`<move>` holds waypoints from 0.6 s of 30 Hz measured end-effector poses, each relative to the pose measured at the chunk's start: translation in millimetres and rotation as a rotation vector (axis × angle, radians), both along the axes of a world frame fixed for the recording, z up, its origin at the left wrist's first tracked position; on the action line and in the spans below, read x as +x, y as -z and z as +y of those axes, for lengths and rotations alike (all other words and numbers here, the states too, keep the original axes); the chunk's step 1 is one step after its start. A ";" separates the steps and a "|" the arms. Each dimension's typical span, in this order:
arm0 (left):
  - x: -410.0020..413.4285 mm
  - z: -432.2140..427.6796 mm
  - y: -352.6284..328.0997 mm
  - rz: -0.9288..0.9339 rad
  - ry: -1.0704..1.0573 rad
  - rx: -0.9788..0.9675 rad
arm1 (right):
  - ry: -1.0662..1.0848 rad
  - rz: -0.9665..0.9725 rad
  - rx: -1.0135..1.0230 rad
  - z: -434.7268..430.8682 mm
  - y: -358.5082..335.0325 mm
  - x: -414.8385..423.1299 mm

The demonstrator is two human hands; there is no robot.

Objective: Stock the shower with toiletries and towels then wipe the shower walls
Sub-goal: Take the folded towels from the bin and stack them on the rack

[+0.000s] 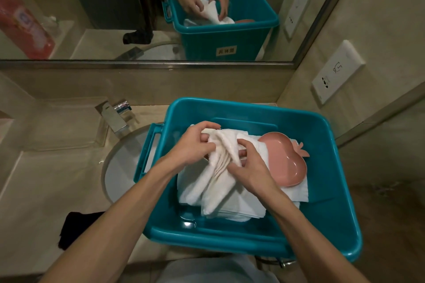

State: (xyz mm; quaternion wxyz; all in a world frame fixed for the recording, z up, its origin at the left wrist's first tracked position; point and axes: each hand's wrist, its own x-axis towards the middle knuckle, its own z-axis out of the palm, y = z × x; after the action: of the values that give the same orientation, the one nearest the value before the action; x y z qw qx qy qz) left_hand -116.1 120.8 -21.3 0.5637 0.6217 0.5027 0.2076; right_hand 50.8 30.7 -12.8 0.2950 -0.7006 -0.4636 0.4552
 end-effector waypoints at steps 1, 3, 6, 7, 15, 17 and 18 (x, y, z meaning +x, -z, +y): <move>0.5 1.9 0.5 0.039 0.034 0.036 | 0.051 0.029 0.011 0.1 1.5 1.5; 0.7 4.8 -1.1 0.139 0.112 0.121 | 0.155 0.093 0.029 0.6 2.5 2.6; 1.6 3.6 -7.8 0.236 0.204 0.201 | 0.195 0.116 0.044 0.8 6.7 4.5; 1.9 2.6 -10.5 0.250 0.222 0.213 | 0.176 0.106 0.039 1.1 7.6 4.1; -1.3 -0.2 -10.4 0.222 0.235 0.229 | 0.095 -0.021 0.017 4.8 10.0 -4.3; -0.4 -1.5 -9.2 0.209 0.220 0.241 | 0.102 -0.046 0.020 5.6 10.4 -6.4; 0.0 -1.7 -8.7 0.206 0.220 0.246 | 0.106 -0.054 0.019 5.6 10.0 -7.5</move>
State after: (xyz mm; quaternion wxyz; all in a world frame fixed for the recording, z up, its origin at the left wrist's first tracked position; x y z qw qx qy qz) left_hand -116.2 119.0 -12.7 0.4483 0.7550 0.4577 0.1397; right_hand 43.4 36.3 -22.8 0.3126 -0.7334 -0.4379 0.4156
